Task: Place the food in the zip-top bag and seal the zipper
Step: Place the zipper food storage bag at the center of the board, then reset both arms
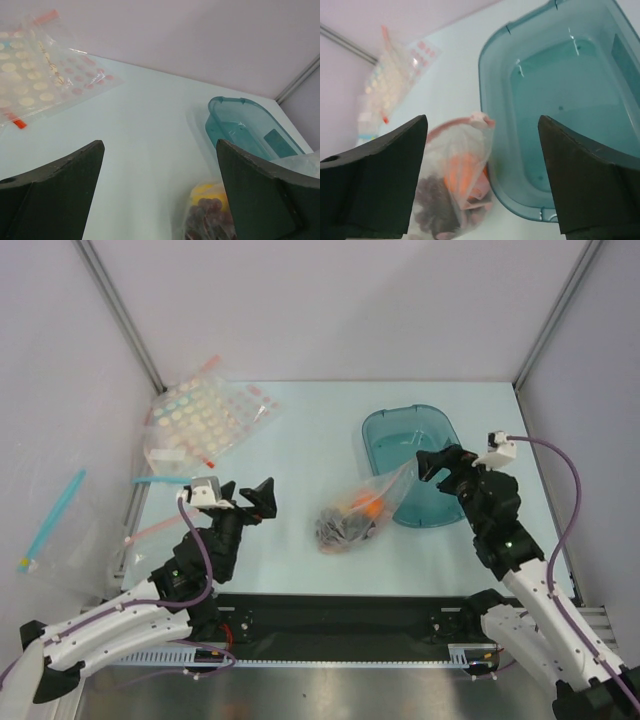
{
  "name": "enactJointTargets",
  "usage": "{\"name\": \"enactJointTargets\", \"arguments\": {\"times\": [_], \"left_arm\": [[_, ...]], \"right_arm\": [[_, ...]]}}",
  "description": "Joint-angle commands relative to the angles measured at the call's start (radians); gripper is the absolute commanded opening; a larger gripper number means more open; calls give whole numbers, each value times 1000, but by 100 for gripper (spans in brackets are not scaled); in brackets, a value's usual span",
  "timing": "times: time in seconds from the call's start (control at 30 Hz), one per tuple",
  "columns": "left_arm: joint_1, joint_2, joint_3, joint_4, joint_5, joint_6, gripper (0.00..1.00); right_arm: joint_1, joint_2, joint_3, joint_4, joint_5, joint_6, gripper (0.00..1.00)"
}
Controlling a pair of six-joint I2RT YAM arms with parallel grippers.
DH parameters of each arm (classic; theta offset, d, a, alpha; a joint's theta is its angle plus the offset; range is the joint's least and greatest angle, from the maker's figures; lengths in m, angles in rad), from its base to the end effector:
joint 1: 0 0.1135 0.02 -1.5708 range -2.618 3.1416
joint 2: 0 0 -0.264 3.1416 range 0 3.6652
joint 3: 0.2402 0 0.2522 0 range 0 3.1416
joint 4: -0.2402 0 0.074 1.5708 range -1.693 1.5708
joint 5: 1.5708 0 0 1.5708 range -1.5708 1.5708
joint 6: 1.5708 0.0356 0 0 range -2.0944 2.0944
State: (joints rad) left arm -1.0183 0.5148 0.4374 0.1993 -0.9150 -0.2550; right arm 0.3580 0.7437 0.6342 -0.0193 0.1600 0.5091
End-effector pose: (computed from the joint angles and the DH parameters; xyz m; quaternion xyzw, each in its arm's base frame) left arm 0.0944 -0.0993 0.2960 -0.0855 0.6750 -0.1640 0.7143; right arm 0.1743 0.0592 0.3111 0.1091 0.7426 0.2220 0.6224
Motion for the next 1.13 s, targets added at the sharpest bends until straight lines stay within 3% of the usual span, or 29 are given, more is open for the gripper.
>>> {"name": "enactJointTargets", "arguments": {"times": [0.0,0.23,0.33,0.6,1.1], "left_arm": [[6,-15,-6,14,34,-38,100],[6,-35,-14,-17,56,-43,100],[6,-47,-6,-38,74,-43,100],[6,-58,-6,-41,145,-46,100],[6,-25,4,-41,188,-43,100]], "right_arm": [[-4,-113,12,42,73,57,97],[-2,-257,-44,73,188,106,100],[-1,-250,-28,38,220,150,100],[-2,-188,29,-77,202,55,100],[-1,-208,-48,10,130,51,100]]}}
